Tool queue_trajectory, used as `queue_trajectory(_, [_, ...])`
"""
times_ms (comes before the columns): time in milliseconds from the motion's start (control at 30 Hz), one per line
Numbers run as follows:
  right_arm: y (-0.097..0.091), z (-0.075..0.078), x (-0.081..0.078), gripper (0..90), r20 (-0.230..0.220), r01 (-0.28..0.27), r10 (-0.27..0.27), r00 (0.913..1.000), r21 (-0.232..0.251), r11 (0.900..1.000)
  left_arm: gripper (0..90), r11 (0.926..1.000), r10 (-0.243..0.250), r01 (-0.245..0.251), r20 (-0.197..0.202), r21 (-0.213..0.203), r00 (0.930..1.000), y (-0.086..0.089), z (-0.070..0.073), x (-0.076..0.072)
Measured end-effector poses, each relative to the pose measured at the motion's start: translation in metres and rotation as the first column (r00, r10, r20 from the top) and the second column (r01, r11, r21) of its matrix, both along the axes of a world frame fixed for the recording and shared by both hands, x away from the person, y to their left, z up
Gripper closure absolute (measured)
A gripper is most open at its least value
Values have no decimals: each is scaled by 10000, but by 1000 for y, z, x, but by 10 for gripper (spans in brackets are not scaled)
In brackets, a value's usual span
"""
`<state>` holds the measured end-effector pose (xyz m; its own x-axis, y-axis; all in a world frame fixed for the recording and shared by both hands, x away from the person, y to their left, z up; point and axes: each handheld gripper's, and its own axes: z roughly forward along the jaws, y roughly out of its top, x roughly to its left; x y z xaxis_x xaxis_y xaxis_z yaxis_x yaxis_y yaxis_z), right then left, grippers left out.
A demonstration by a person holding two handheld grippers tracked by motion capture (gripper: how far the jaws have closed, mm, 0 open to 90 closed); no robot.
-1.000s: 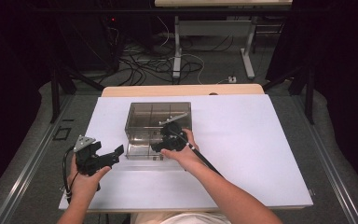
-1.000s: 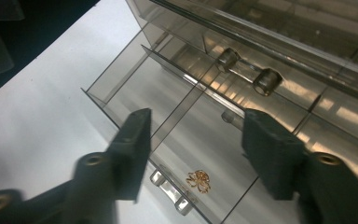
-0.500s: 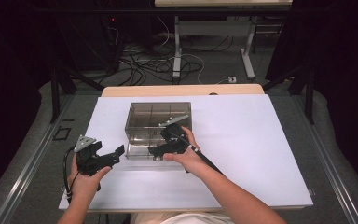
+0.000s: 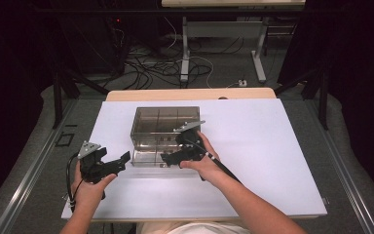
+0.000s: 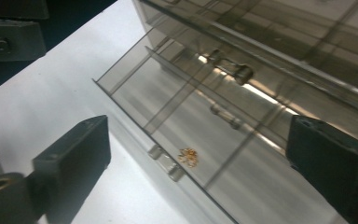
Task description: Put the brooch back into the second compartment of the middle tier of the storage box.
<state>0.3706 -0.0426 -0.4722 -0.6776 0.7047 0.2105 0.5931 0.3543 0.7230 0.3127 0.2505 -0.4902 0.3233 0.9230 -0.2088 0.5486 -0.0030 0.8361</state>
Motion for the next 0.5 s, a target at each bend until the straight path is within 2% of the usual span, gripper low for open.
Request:
queue_trajectory(200, [-15,1,0,0,-210,-29,30,9998,66,10000,55,10000,2,-2,-9,-25,10000,-1,0,0])
queue_trajectory(300, [-24,3,-2,0,-174,75,-75,9998,-11,10000,55,10000,9,-9,-11,-24,10000,-1,0,0])
queue_trajectory(333, [-26,2,-2,0,-18,154,-154,9999,95,9998,55,10000,4,-4,-8,-24,10000,-1,0,0])
queue_trajectory(500, [-42,5,-3,0,83,520,-519,9986,-118,9986,55,10000,-20,21,-38,33,10000,-1,0,0])
